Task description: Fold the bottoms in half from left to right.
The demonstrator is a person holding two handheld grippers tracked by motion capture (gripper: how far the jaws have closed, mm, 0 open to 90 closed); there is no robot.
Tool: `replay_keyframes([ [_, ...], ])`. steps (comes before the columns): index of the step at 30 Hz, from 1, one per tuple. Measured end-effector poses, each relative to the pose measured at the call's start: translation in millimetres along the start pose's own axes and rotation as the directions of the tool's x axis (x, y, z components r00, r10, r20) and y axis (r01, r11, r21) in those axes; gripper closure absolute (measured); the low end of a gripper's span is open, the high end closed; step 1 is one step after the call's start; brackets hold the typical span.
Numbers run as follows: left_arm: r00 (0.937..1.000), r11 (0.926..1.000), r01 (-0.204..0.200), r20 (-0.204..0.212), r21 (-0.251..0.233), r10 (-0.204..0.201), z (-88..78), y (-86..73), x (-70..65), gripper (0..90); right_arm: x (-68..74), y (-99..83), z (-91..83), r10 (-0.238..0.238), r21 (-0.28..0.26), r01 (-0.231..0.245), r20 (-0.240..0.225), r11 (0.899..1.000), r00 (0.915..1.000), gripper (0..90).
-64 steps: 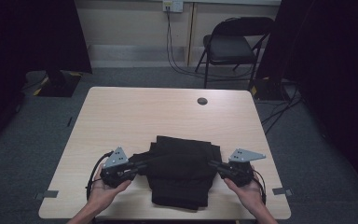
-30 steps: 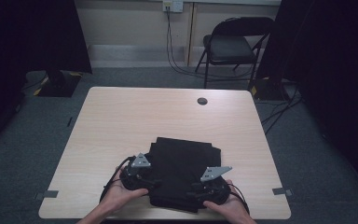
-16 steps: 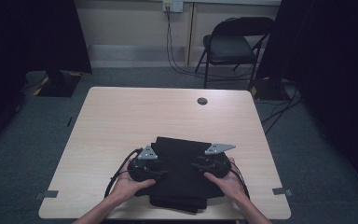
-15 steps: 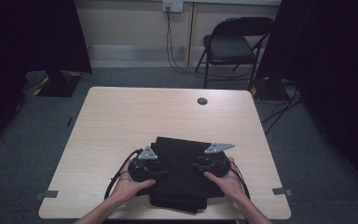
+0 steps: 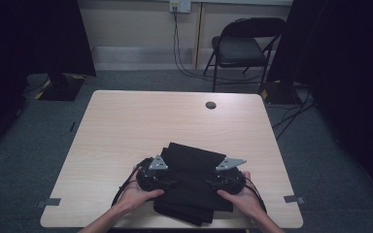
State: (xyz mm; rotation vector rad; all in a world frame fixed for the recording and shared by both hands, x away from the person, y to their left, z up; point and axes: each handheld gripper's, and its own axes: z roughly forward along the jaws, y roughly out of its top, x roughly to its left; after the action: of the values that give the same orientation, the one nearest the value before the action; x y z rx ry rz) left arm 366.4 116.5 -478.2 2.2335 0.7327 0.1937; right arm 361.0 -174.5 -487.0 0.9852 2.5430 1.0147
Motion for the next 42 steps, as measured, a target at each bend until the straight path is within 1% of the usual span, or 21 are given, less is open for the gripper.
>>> replay_keyframes([
  [3, 0.9995, 0.9998, 0.009, 0.03, -0.02, -0.008, -3.4, 12.0, 0.9, 47.1, -1.8, 1.2, -5.3, 0.024, -0.017, -0.024, -0.019, 1.0, 0.9995, 42.8],
  [4, 0.9994, 0.999, 0.021, 0.029, -0.038, -0.02, -3.4, 16.9, 0.5, 47.8, -4.1, 4.0, -7.3, 0.033, -0.041, -0.034, -0.02, 0.999, 0.9992, 42.4],
  [5, 0.9985, 0.9987, 0.027, 0.048, -0.043, -0.025, -3.1, 21.9, -0.2, 48.1, -7.1, 7.7, -9.2, 0.039, -0.064, -0.04, -0.014, 0.997, 0.9991, 41.4],
  [7, 0.9989, 0.9985, 0.013, 0.044, -0.053, -0.011, 0.5, 29.5, -3.4, 49.3, -14.2, 16.3, -11.4, 0.072, -0.103, -0.073, -0.011, 0.992, 0.9974, 36.4],
  [8, 0.9978, 0.9979, 0.034, 0.058, -0.055, -0.031, 4.4, 31.2, -4.1, 48.9, -17.1, 20.6, -12.1, 0.08, -0.119, -0.08, -0.006, 0.99, 0.9968, 35.4],
  [9, 0.9965, 0.998, 0.049, 0.069, -0.041, -0.046, 10.2, 31.3, -3.9, 48.4, -20.0, 24.7, -12.1, 0.076, -0.135, -0.076, -0.003, 0.988, 0.9971, 35.3],
  [10, 0.9964, 0.999, 0.043, 0.073, -0.015, -0.042, 16.6, 29.8, -3.8, 47.8, -23.2, 29.0, -11.5, 0.075, -0.151, -0.074, 0.0, 0.986, 0.9972, 34.2],
  [12, 0.9986, 0.9999, 0.014, 0.052, 0.004, -0.014, 27.3, 23.9, -3.4, 47.2, -30.3, 38.4, -7.0, 0.063, -0.162, -0.065, -0.015, 0.985, 0.9979, 32.1],
  [13, 0.9982, 0.9997, 0.02, 0.057, 0.011, -0.021, 31.0, 21.7, -2.2, 46.7, -33.5, 43.0, -3.9, 0.052, -0.166, -0.054, -0.014, 0.985, 0.9985, 31.6],
  [15, 0.9985, 0.9998, 0.02, 0.051, 0.002, -0.02, 32.0, 20.8, -2.0, 46.7, -39.4, 51.7, 5.2, 0.034, -0.16, -0.037, -0.019, 0.986, 0.9992, 29.5],
  [18, 0.9997, 0.9998, -0.018, 0.017, 0.007, 0.018, 33.8, 19.5, -7.4, 46.3, -46.5, 61.8, 21.2, 0.038, -0.145, -0.04, -0.017, 0.989, 0.9991, 27.9],
  [19, 0.9998, 0.9998, -0.02, 0.007, 0.005, 0.02, 34.7, 19.1, -9.2, 46.2, -48.2, 63.8, 26.3, 0.042, -0.142, -0.044, -0.016, 0.989, 0.999, 27.8],
  [21, 0.9997, 0.9997, -0.024, 0.004, -0.002, 0.024, 35.3, 18.1, -9.1, 46.2, -50.0, 65.0, 36.3, 0.049, -0.126, -0.051, -0.025, 0.991, 0.9985, 26.8],
  [23, 0.9996, 0.9997, -0.021, 0.017, -0.011, 0.021, 35.1, 17.1, -7.2, 46.2, -49.3, 63.3, 44.4, 0.046, -0.102, -0.048, -0.021, 0.994, 0.9987, 26.6],
  [25, 0.9993, 0.9993, -0.033, 0.016, -0.019, 0.033, 35.5, 15.9, -6.3, 47.2, -49.3, 60.7, 49.1, 0.038, -0.08, -0.038, -0.014, 0.996, 0.9992, 26.2],
  [27, 0.9993, 0.9988, -0.038, 0.0, -0.032, 0.038, 36.2, 14.4, -6.6, 50.2, -51.1, 58.0, 51.8, 0.042, -0.079, -0.043, -0.018, 0.996, 0.9989, 26.2],
  [31, 0.9992, 0.9988, -0.04, 0.002, -0.027, 0.041, 36.3, 15.0, -6.5, 50.2, -54.5, 55.2, 56.1, 0.052, -0.08, -0.054, -0.033, 0.995, 0.9981, 26.3],
  [34, 0.999, 0.9987, -0.045, 0.002, -0.024, 0.045, 36.3, 15.3, -6.6, 50.1, -55.8, 52.5, 61.8, 0.032, -0.061, -0.035, -0.037, 0.998, 0.9988, 25.1],
  [37, 0.9993, 0.999, -0.037, 0.003, -0.027, 0.037, 36.4, 15.2, -6.5, 50.1, -55.6, 51.8, 62.2, 0.024, -0.067, -0.026, -0.036, 0.997, 0.9991, 25.2],
  [39, 0.9992, 0.9989, -0.039, -0.003, -0.025, 0.039, 36.6, 15.3, -7.6, 50.0, -53.7, 51.2, 62.4, 0.008, -0.072, -0.011, -0.04, 0.997, 0.9992, 29.3],
  [42, 0.9993, 0.9989, -0.036, -0.001, -0.028, 0.036, 36.5, 15.0, -7.1, 50.0, -51.3, 50.1, 60.6, 0.004, -0.083, -0.01, -0.069, 0.997, 0.9976, 42.8],
])
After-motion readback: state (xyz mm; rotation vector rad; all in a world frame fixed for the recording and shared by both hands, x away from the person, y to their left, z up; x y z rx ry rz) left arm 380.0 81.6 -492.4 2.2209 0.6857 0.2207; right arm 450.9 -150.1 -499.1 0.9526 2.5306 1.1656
